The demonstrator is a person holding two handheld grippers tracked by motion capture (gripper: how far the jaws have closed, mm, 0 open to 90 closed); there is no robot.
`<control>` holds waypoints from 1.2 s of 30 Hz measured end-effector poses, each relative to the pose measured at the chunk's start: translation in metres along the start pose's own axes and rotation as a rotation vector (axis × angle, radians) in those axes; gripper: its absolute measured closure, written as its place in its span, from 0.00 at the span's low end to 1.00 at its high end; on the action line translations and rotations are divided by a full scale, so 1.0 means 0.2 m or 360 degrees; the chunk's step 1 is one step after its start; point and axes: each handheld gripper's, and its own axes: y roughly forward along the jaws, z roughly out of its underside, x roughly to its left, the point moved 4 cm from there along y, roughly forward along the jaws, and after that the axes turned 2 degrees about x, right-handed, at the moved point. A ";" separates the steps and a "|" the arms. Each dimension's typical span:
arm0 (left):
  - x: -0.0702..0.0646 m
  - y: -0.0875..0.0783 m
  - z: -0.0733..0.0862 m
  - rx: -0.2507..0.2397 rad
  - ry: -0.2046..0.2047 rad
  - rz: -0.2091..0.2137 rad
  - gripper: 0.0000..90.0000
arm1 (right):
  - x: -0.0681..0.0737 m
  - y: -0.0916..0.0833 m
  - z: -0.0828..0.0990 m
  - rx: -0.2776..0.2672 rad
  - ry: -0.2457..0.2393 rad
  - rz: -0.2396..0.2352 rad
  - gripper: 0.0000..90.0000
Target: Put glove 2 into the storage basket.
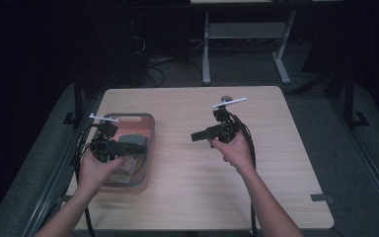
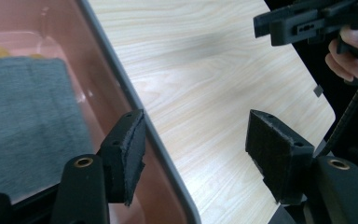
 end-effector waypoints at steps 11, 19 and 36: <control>-0.06 0.08 -0.02 0.0014 0.0043 0.0028 0.38 | -0.08 -0.08 0.04 -0.0019 0.0011 0.0049 0.51; -0.11 0.13 -0.03 0.0021 0.0064 0.0068 0.37 | -0.13 -0.13 0.07 -0.0022 0.0036 0.0082 0.49; -0.21 0.25 -0.05 0.0055 0.0117 0.0090 0.34 | -0.23 -0.25 0.14 -0.0051 0.0054 0.0150 0.47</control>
